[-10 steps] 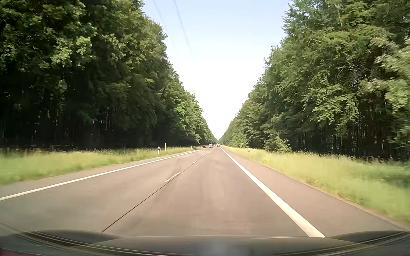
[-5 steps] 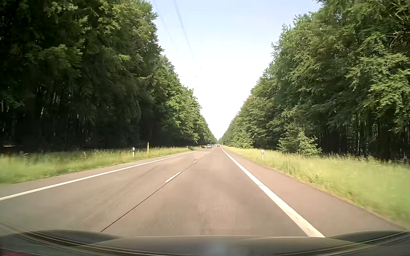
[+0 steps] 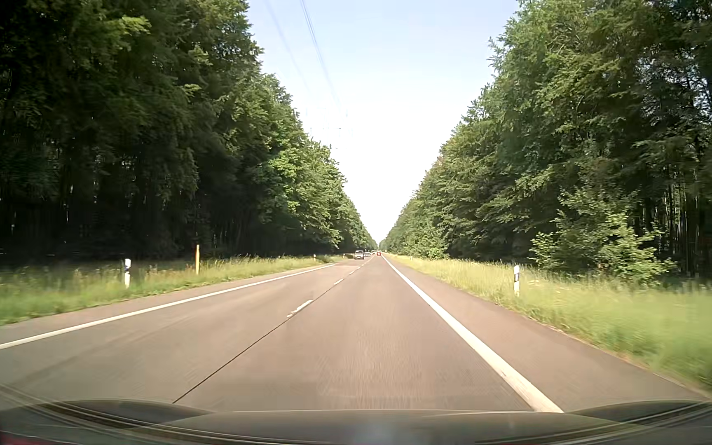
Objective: Follow the waypoints while adhering to traffic rules and regulations
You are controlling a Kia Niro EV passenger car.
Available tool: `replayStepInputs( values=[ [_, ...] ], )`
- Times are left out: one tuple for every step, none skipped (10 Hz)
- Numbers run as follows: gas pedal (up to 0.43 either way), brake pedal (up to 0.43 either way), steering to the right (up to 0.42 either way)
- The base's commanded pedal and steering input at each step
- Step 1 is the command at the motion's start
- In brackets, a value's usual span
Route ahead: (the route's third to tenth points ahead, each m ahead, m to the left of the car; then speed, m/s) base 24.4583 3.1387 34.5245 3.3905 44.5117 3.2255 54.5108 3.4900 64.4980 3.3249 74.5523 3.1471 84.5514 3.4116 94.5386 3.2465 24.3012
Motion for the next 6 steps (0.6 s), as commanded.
replayStepInputs(
  values=[
    [0.209, 0.03, 0.002],
    [0.209, 0.03, 0.002],
    [0.209, 0.03, 0.002],
    [0.197, 0.03, 0.002],
    [0.189, 0.03, 0.001],
    [0.169, 0.03, 0.001]
  ],
)
